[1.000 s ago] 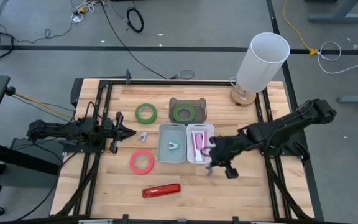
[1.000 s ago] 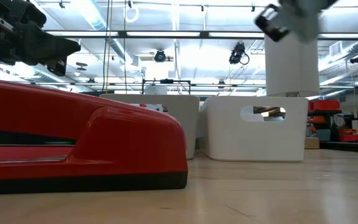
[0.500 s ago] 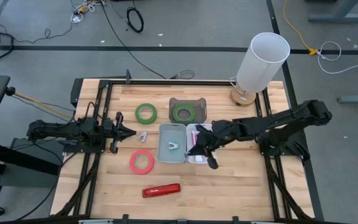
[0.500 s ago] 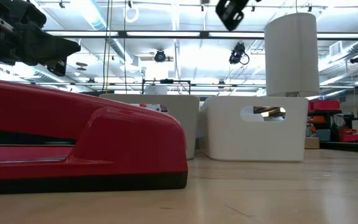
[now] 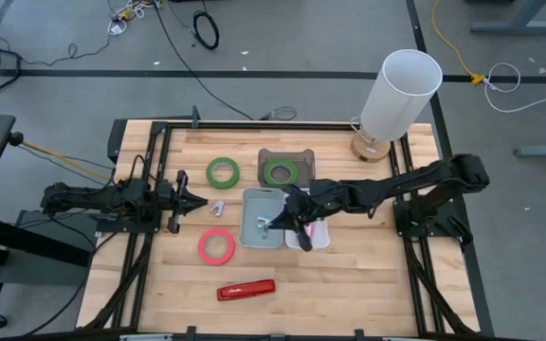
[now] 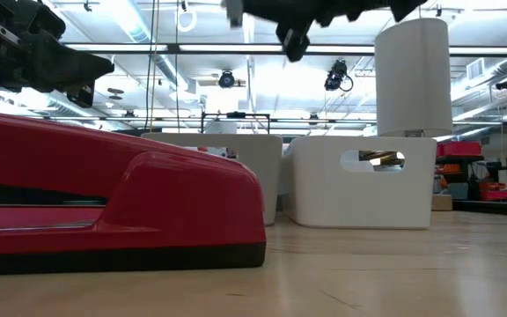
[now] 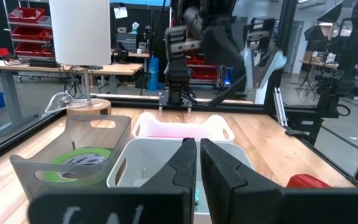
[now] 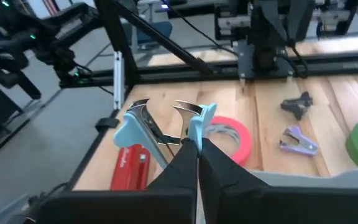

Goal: Pick and place Stapler, Stapler remover, tape
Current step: Put the blue staple remover in the gray bin

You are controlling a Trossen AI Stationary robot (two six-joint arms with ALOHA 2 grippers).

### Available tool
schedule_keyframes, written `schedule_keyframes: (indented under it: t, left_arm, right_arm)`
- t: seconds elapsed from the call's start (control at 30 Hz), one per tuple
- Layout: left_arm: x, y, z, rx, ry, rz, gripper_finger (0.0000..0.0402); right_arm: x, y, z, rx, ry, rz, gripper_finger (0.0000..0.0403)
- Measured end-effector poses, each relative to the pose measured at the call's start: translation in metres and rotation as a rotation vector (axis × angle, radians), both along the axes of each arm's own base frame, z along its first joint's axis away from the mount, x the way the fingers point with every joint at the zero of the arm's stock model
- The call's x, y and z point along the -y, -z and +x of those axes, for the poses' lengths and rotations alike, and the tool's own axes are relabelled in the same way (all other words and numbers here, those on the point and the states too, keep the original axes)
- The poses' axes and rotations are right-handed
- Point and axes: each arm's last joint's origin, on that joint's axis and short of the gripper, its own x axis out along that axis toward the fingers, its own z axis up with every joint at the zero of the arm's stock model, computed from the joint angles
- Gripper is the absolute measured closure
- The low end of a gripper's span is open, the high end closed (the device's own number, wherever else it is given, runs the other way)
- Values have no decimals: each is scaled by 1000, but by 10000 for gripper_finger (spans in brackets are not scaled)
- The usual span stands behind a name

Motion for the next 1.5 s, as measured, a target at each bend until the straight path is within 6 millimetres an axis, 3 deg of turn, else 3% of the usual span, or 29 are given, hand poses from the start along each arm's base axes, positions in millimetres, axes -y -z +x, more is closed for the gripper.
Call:
schedule_keyframes:
  t: [0.4, 0.93, 1.3, 1.5]
  left_arm:
    - [0, 0, 0, 0, 0, 0, 374]
    - [0, 0, 0, 1, 0, 0, 374]
    - [0, 0, 0, 1, 0, 0, 374]
    - [0, 0, 0, 1, 0, 0, 374]
  right_arm:
    - [7, 44, 18, -136, 29, -9, 402]
    - [23, 76, 24, -273, 106, -10, 402]
    - [27, 84, 22, -356, 116, -15, 402]
    - [34, 67, 28, -421, 94, -86, 402]
